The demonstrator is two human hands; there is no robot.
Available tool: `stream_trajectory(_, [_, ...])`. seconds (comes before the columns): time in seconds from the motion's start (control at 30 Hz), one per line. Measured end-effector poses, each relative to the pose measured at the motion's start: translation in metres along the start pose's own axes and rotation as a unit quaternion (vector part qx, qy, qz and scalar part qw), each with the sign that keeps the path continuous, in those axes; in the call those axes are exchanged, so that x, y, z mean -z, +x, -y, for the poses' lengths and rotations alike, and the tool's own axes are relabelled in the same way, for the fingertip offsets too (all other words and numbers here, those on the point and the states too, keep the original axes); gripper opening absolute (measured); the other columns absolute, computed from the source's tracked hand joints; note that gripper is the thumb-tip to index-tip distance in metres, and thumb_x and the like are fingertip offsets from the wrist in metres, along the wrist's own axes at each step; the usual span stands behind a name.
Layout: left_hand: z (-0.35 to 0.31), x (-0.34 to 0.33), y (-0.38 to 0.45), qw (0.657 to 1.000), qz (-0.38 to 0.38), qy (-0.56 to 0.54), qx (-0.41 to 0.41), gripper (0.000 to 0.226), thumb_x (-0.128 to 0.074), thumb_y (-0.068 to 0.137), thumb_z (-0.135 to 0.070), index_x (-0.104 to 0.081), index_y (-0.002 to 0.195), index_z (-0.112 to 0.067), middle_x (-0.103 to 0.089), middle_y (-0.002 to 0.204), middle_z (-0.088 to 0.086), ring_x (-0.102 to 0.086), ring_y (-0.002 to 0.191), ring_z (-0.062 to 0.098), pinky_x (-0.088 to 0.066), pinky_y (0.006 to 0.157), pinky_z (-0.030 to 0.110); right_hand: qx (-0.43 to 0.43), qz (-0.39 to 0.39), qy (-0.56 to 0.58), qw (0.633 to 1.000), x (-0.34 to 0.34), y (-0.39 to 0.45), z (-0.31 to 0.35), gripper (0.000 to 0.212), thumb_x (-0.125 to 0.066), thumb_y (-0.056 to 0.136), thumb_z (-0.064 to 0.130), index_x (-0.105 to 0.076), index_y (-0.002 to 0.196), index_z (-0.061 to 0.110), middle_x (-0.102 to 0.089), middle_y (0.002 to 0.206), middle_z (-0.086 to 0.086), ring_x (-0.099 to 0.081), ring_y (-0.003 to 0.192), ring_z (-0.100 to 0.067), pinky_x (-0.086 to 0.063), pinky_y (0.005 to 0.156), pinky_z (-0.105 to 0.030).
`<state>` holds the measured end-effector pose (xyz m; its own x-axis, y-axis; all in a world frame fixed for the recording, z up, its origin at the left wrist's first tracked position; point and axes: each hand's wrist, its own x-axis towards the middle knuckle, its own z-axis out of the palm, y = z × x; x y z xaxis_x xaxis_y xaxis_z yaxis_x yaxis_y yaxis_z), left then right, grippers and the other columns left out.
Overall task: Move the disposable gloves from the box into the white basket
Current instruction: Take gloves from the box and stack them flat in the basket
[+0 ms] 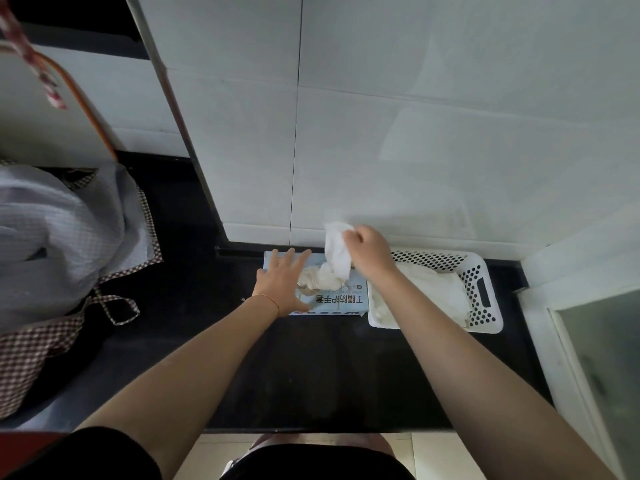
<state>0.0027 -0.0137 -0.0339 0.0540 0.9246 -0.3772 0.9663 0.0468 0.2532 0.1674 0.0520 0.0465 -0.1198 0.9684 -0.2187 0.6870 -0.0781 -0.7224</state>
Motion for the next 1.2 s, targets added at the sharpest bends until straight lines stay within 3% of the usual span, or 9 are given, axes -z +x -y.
stream_trajectory(0.07, [-0.004, -0.005, -0.004, 0.998, -0.01, 0.038, -0.041, 0.094, -0.062, 0.082, -0.062, -0.005, 0.153, -0.04, -0.003, 0.163, 0.002, -0.001, 0.149, 0.037, -0.029, 0.111, 0.059, -0.036, -0.011, 0.02, 0.999, 0.01, 0.003, -0.007, 0.034, -0.06, 0.09, 0.031, -0.037, 0.071, 0.015, -0.035, 0.068, 0.0, -0.032, 0.06, -0.016, -0.024, 0.054, -0.031])
stream_trajectory(0.13, [-0.006, -0.009, -0.005, 0.997, -0.001, 0.061, -0.052, 0.079, -0.056, 0.087, -0.06, -0.013, 0.151, -0.044, -0.004, 0.162, 0.0, -0.002, 0.147, 0.036, -0.028, 0.111, 0.061, -0.055, 0.007, 0.026, 0.998, 0.011, 0.005, -0.011, 0.035, -0.067, 0.083, 0.021, -0.035, 0.068, 0.017, -0.034, 0.067, 0.001, -0.032, 0.058, -0.015, -0.022, 0.052, -0.028])
stream_trajectory(0.3, [0.001, -0.009, -0.005, 0.995, 0.042, 0.082, -0.04, 0.064, -0.051, 0.089, -0.063, -0.035, 0.145, -0.039, 0.002, 0.162, -0.003, 0.004, 0.148, 0.033, -0.035, 0.104, 0.062, -0.141, 0.031, 0.182, 0.973, 0.001, 0.003, -0.013, 0.005, -0.052, 0.081, 0.008, -0.053, 0.085, 0.01, -0.066, 0.071, -0.004, -0.059, 0.066, -0.027, -0.043, 0.055, -0.029])
stream_trajectory(0.4, [0.002, -0.006, -0.006, 0.997, 0.036, 0.058, -0.032, 0.073, -0.056, 0.088, -0.061, -0.029, 0.148, -0.031, -0.001, 0.162, -0.003, 0.002, 0.149, 0.031, -0.041, 0.102, 0.06, -0.147, 0.042, 0.067, 0.986, -0.009, 0.002, -0.022, 0.027, -0.051, 0.087, 0.013, -0.05, 0.113, 0.009, -0.063, 0.094, -0.006, -0.06, 0.078, -0.022, -0.047, 0.061, -0.029])
stream_trajectory(0.53, [-0.003, -0.008, -0.007, 0.994, 0.003, 0.097, -0.048, 0.086, -0.048, 0.09, -0.064, 0.01, 0.151, -0.043, -0.011, 0.159, 0.006, -0.007, 0.147, 0.038, -0.049, 0.093, 0.057, -0.108, 0.102, -0.215, 0.965, -0.023, -0.002, -0.037, 0.05, -0.065, 0.085, 0.025, -0.04, 0.126, 0.012, -0.048, 0.121, -0.009, -0.055, 0.108, -0.031, -0.046, 0.088, -0.039])
stream_trajectory(0.73, [-0.004, -0.009, -0.005, 0.99, 0.036, 0.123, -0.059, 0.071, -0.039, 0.096, -0.061, 0.006, 0.15, -0.051, 0.003, 0.162, 0.008, 0.002, 0.147, 0.043, -0.043, 0.099, 0.061, -0.086, 0.117, -0.317, 0.937, -0.04, -0.01, -0.034, 0.031, -0.058, 0.091, 0.021, -0.055, 0.12, 0.011, -0.062, 0.115, -0.005, -0.06, 0.105, -0.025, -0.042, 0.078, -0.032])
stream_trajectory(0.87, [-0.002, -0.011, -0.008, 0.993, 0.001, 0.107, -0.05, 0.086, -0.044, 0.092, -0.064, 0.013, 0.152, -0.04, -0.008, 0.161, 0.006, -0.007, 0.147, 0.039, -0.049, 0.093, 0.055, -0.095, 0.112, -0.333, 0.931, -0.05, -0.009, -0.02, 0.031, -0.056, 0.093, 0.013, -0.056, 0.123, 0.009, -0.061, 0.121, -0.008, -0.059, 0.112, -0.026, -0.048, 0.088, -0.034])
stream_trajectory(1.1, [0.002, -0.012, -0.007, 0.998, -0.003, 0.06, -0.031, 0.107, -0.06, 0.084, -0.063, 0.016, 0.152, -0.031, -0.014, 0.162, 0.001, -0.006, 0.15, 0.032, -0.048, 0.098, 0.053, 0.01, 0.122, -0.295, 0.948, -0.081, -0.023, 0.006, 0.022, -0.05, 0.098, 0.015, -0.06, 0.117, 0.009, -0.065, 0.109, -0.01, -0.062, 0.103, -0.026, -0.048, 0.083, -0.033])
stream_trajectory(1.2, [0.007, -0.012, -0.003, 1.0, -0.003, 0.021, -0.016, 0.114, -0.065, 0.079, -0.066, 0.014, 0.153, -0.029, -0.023, 0.158, 0.002, -0.008, 0.15, 0.025, -0.047, 0.099, 0.049, 0.032, 0.145, -0.266, 0.953, -0.063, -0.019, 0.009, 0.019, -0.05, 0.094, 0.015, -0.056, 0.076, 0.014, -0.056, 0.074, -0.003, -0.056, 0.075, -0.024, -0.037, 0.056, -0.028])
